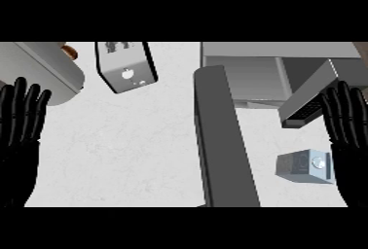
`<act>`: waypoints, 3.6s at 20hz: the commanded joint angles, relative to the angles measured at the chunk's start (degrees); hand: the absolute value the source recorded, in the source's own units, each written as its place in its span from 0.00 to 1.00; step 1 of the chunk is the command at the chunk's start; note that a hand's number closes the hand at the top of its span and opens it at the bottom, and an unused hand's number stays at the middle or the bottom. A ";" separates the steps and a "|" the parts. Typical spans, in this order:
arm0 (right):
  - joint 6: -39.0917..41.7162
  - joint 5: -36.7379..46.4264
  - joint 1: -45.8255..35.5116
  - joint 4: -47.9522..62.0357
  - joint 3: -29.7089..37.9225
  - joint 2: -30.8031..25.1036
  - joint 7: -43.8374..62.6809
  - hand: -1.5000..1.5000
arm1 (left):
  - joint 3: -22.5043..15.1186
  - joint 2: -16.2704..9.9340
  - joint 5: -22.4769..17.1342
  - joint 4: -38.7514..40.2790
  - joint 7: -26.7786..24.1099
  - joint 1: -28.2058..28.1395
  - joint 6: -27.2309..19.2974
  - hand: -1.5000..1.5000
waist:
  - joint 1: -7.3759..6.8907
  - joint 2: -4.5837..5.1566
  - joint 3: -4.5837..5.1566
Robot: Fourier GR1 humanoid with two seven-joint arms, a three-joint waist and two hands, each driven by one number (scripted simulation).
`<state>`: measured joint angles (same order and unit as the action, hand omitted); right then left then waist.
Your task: Pick up the milk, place it into the microwave and close the microwave
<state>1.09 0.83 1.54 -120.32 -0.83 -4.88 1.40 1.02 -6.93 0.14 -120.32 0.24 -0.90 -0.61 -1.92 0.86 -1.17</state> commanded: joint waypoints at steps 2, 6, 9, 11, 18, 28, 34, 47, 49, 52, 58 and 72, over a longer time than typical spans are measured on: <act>-0.68 -1.01 4.13 -4.51 -1.50 2.54 -0.55 0.00 | 2.60 -0.56 0.08 -0.57 -0.88 -2.09 0.06 0.00 | 2.00 -0.97 1.17; -1.98 -5.95 5.27 -13.93 2.41 2.69 3.16 0.00 | -2.54 2.81 6.13 -6.28 1.76 -5.10 -3.77 0.00 | 2.26 -1.10 1.15; 4.58 -16.26 5.84 -12.26 -3.34 3.12 6.49 0.00 | -4.09 6.75 -1.48 -3.64 1.38 -9.88 -3.45 0.00 | 1.84 -1.08 1.18; 4.84 -19.49 6.16 -13.86 -2.02 2.52 8.34 0.00 | -5.16 6.82 -0.96 -6.20 0.71 -12.55 -3.75 0.00 | 1.73 -1.04 1.17; 1.42 -11.54 12.08 -16.18 -6.91 4.85 3.18 0.00 | -7.09 6.89 -2.26 -5.91 -4.38 -18.61 -3.43 0.00 | 1.89 -0.95 1.18; 0.56 -9.22 14.31 -8.12 -0.24 4.28 -1.90 0.00 | -3.65 5.14 -6.16 -8.12 -6.27 -22.93 -0.16 0.00 | 1.83 -0.92 1.16; 1.42 -14.21 12.09 -1.86 5.31 3.15 -2.48 0.00 | -5.61 4.94 -5.49 -9.99 -5.65 -25.04 0.74 0.00 | 1.86 -0.91 1.15; 4.30 -10.56 15.34 17.12 8.91 4.42 -19.18 0.00 | -4.96 5.90 -7.42 -11.64 -9.96 -31.21 3.39 0.00 | 1.77 -0.91 1.15; 6.87 -13.07 18.67 16.77 11.64 2.92 -20.44 0.00 | -6.24 6.36 -6.53 -9.50 -14.30 -34.60 5.08 0.00 | 1.78 -0.97 1.16; 6.42 -12.46 11.87 25.49 14.13 1.36 -22.38 0.00 | -1.42 3.79 -9.97 -7.95 -11.95 -29.59 5.41 0.00 | 1.72 -0.85 1.17; 10.78 -13.11 11.70 31.09 15.57 -0.23 -27.09 0.00 | -6.11 6.48 -5.42 -6.26 -15.69 -31.89 3.82 0.00 | 1.74 -0.89 1.16; 11.21 -7.25 2.74 52.00 17.06 -2.29 -41.82 0.00 | -8.93 6.88 -4.52 -12.85 -12.60 -36.19 4.06 0.00 | 1.57 -0.87 1.13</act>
<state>11.82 -7.35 6.46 -75.60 15.02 -6.33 -35.29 -6.17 -0.74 -6.17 -132.33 -14.41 -38.20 5.03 -0.41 -0.05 0.00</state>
